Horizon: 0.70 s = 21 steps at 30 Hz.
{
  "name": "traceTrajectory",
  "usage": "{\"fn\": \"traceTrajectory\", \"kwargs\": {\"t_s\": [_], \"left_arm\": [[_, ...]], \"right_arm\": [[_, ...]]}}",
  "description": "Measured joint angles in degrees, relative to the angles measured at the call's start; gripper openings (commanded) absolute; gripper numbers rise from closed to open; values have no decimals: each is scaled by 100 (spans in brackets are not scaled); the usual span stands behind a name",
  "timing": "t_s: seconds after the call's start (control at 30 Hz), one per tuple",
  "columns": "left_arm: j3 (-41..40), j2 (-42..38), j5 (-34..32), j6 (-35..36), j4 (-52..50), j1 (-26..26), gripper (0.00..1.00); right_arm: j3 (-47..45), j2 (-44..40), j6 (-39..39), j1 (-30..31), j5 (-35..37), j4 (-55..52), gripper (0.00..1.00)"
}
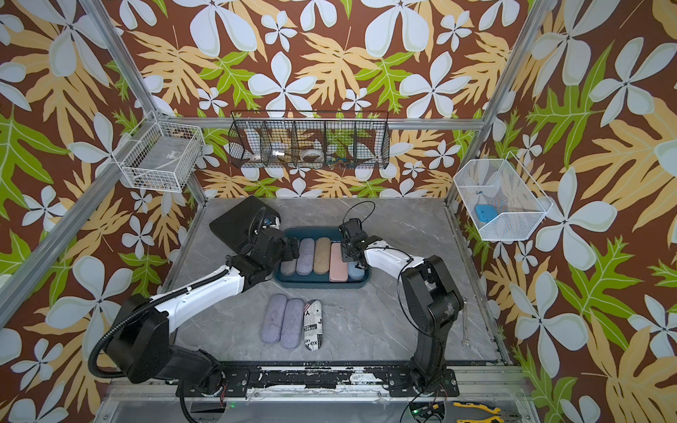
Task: Put the glasses cases into the storage boxes
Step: Place the glasses case in the storage box.
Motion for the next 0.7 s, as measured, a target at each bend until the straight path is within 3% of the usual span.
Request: {"fn": "traceTrajectory", "kwargs": {"t_s": [0.43,0.7], "left_arm": [[-138,13,37,-44,4,0,86],[-282,-286,85,-151,-33,0,86]], "right_arm": [[-17,46,63,-74,216,2,66],[-146,-372,76,-76,280,46,78]]}}
